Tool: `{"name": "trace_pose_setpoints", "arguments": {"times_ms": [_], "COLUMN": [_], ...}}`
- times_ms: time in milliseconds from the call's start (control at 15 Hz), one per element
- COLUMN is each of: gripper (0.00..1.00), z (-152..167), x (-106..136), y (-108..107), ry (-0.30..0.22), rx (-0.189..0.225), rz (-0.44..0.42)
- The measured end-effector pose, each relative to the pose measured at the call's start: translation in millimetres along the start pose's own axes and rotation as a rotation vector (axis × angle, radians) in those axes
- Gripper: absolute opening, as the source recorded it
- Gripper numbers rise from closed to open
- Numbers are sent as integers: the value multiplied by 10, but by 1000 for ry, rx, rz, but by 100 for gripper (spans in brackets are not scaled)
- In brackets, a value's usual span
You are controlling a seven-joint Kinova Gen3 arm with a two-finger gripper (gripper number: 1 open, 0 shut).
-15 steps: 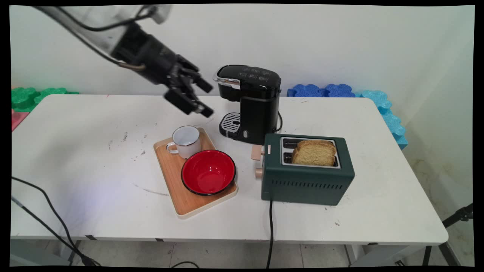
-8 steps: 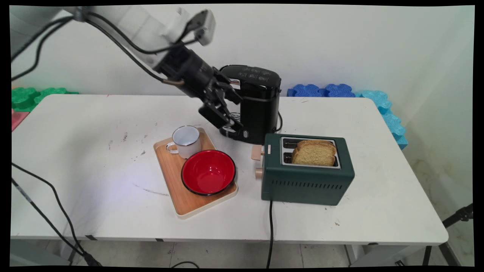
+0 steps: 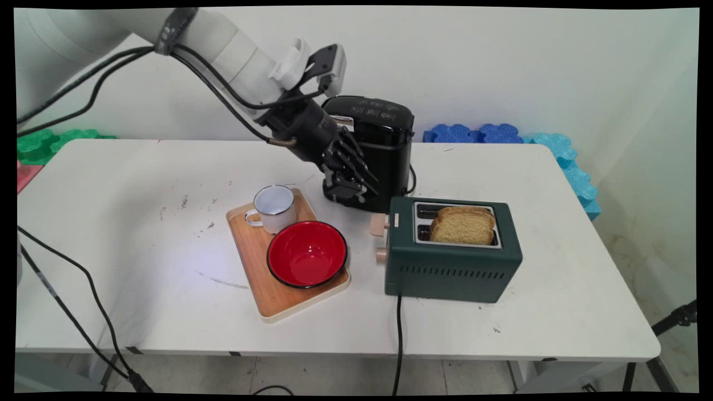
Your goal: Press the toaster switch
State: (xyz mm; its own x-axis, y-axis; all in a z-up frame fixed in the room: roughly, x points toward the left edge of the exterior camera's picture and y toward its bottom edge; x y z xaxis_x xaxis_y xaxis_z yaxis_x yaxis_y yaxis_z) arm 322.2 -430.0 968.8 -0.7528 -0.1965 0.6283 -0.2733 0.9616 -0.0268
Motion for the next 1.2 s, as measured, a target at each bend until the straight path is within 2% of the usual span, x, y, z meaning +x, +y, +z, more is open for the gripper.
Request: {"name": "trace_pose_setpoints", "arguments": {"times_ms": [533, 1200], "gripper": [0, 0], "z": [185, 400], "x": [-28, -154], "y": [56, 85], "ry": [-32, -59], "rx": [-22, -24], "rz": [-18, -16]}}
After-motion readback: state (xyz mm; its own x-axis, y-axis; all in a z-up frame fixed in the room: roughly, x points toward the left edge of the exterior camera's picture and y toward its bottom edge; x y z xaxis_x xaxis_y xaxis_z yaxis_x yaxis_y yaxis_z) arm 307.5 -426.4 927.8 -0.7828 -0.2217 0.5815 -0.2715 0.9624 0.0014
